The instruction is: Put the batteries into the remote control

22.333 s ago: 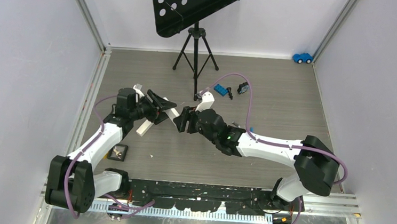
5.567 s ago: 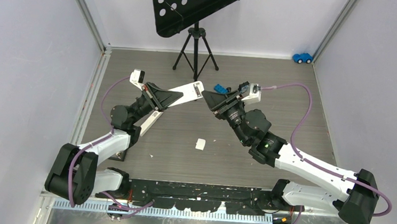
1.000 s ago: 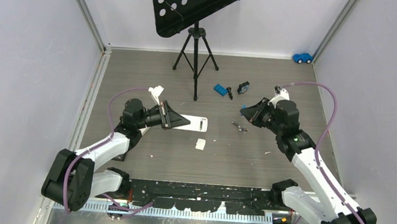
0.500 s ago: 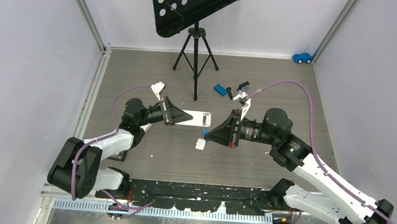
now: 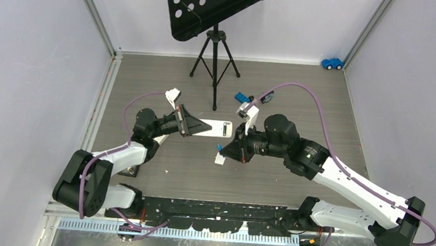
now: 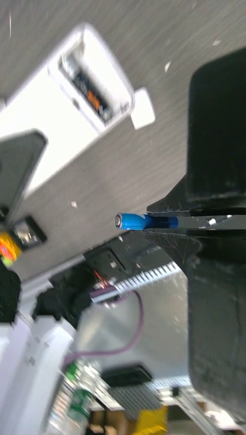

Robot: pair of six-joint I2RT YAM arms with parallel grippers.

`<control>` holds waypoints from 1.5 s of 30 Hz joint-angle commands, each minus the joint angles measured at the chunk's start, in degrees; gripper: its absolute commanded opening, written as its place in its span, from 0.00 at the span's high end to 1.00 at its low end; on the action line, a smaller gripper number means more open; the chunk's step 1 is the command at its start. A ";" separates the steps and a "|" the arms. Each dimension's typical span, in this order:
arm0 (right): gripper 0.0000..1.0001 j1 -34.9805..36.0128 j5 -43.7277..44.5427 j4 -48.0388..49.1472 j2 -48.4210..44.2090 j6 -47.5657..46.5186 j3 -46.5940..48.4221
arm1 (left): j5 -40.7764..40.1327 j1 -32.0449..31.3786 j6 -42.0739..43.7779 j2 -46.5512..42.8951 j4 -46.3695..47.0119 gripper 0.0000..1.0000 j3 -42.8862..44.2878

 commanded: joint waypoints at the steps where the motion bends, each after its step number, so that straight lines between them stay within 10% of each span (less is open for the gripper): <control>1: 0.99 0.07 18.97 -7.48 2.21 3.67 8.12 | -1.18 -0.24 -0.06 0.79 2.15 1.00 1.04; 11: 0.99 0.06 33.70 -17.99 12.71 21.45 16.40 | -4.28 -0.24 -1.90 4.47 3.45 1.00 0.54; 29: 0.98 0.05 36.87 -18.12 20.94 20.03 20.62 | -4.01 -0.22 -2.12 7.29 4.93 1.00 -0.45; 45: 0.72 0.01 39.86 -21.23 24.50 19.62 23.56 | -4.29 -0.25 -3.22 7.47 6.49 1.00 -0.47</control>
